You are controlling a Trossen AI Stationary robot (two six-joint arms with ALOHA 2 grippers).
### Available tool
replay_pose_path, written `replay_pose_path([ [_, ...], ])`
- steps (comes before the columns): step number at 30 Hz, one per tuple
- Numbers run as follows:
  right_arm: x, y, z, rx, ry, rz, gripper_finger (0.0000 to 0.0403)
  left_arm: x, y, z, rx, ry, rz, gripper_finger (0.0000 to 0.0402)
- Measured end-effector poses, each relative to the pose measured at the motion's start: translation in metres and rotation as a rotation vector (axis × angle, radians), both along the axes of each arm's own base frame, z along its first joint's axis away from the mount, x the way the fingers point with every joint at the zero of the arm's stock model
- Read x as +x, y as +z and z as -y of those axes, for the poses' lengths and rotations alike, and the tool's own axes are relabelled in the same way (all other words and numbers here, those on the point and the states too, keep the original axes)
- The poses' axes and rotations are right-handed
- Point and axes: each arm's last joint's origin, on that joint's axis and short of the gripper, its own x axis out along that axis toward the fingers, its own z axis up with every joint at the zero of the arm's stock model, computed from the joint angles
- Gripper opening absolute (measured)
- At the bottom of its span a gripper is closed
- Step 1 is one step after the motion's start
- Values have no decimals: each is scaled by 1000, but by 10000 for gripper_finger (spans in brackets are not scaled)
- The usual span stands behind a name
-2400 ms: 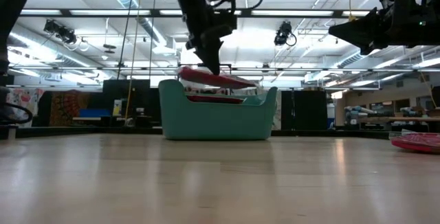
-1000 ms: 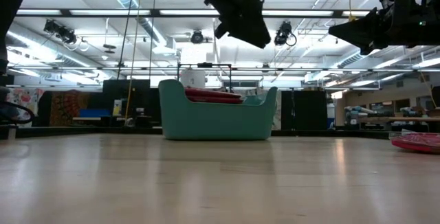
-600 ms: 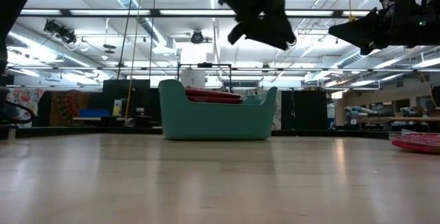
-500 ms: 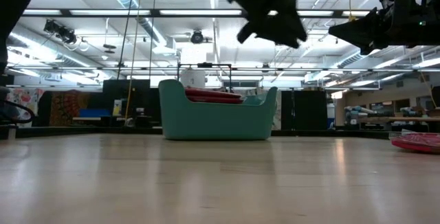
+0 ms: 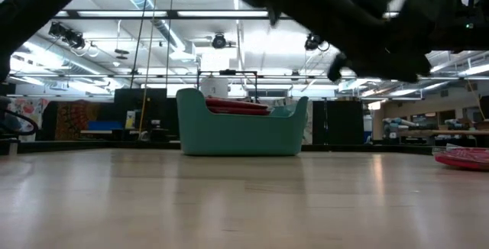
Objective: Sort popcorn bags into baskets
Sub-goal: Put the red popcorn bag into the green bin
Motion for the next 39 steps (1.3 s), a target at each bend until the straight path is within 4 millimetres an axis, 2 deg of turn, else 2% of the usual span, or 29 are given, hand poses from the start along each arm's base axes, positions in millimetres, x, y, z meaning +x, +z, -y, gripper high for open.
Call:
replay_pose_path([
  [6,0,0,0,0,-1,0,20,18,-42,6,-16,-10,166,111],
  [10,0,0,0,0,0,0,20,22,-67,7,-41,-19,178,111],
  [16,0,0,0,0,0,0,20,19,-96,8,-141,-44,44,111],
  [22,0,0,0,0,0,0,20,13,-103,17,-95,-89,-82,111],
  [26,0,0,0,0,0,0,20,6,-97,20,-76,-91,-240,111],
  [31,0,0,0,0,0,2,20,-8,-69,21,-57,-59,-551,111],
  [36,0,0,0,0,1,2,20,-38,-38,34,24,30,-871,98],
  [39,0,0,0,0,1,-1,20,-63,-18,42,22,113,-974,87],
])
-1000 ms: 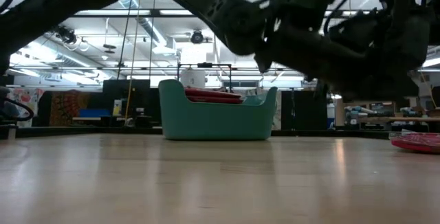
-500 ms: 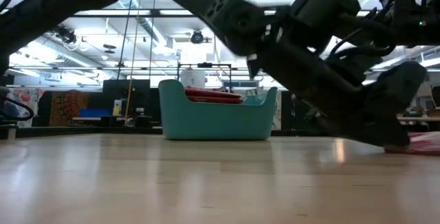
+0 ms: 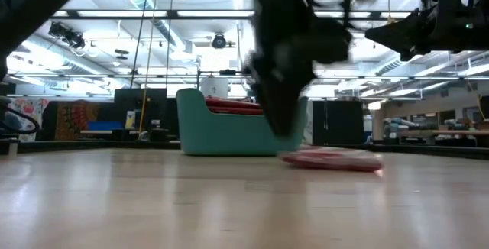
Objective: Sort popcorn bags into baskets
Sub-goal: Put the red popcorn bag into the green bin
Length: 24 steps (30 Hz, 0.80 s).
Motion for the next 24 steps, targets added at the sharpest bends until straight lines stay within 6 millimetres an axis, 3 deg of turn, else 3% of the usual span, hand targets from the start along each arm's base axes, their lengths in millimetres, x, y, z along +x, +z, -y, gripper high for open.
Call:
replay_pose_path([
  [4,0,0,0,0,-1,-1,20,-19,22,19,118,45,-6,73],
  [10,0,0,0,0,-1,4,20,-22,40,53,228,-15,180,67],
  [14,0,1,0,0,-2,7,20,-18,33,69,216,-42,229,72],
  [24,0,1,0,0,-1,11,20,-34,-1,73,339,-240,40,101],
])
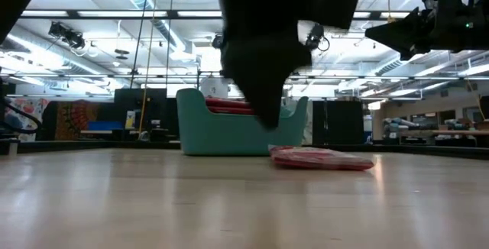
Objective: Sort popcorn bags into baskets
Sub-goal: Put the red popcorn bag into the green bin
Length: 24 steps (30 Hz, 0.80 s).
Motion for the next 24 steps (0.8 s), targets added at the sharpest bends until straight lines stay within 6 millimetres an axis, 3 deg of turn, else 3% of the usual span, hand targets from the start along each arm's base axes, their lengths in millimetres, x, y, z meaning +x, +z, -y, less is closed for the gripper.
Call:
replay_pose_path([
  [15,0,0,0,0,0,0,20,4,-6,4,-7,-52,28,175],
  [24,0,0,0,0,1,0,20,5,-5,11,-15,-82,53,188],
])
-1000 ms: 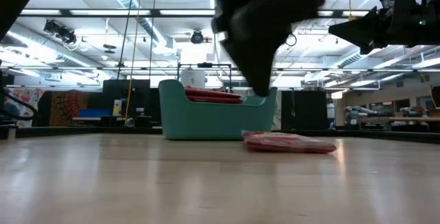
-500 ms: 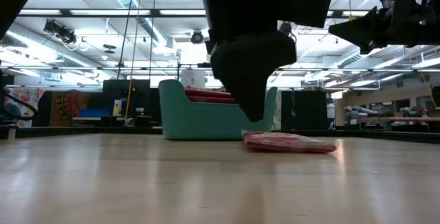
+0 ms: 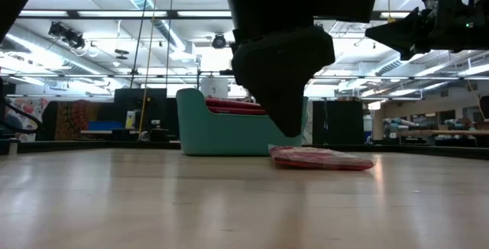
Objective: Sort popcorn bags into baskets
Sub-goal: Put the red popcorn bag into the green bin
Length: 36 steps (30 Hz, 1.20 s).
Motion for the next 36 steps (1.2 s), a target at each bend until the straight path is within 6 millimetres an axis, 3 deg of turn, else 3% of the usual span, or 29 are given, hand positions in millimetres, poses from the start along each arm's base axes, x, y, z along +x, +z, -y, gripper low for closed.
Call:
replay_pose_path([
  [12,0,0,0,0,0,0,20,3,1,4,3,-53,15,188],
  [21,0,0,0,0,0,0,20,7,0,-7,38,-61,-3,188],
  [28,0,0,0,0,0,1,20,16,-33,-22,28,-55,-90,188],
  [36,0,0,0,0,-1,0,20,18,-39,-31,38,-45,-123,173],
])
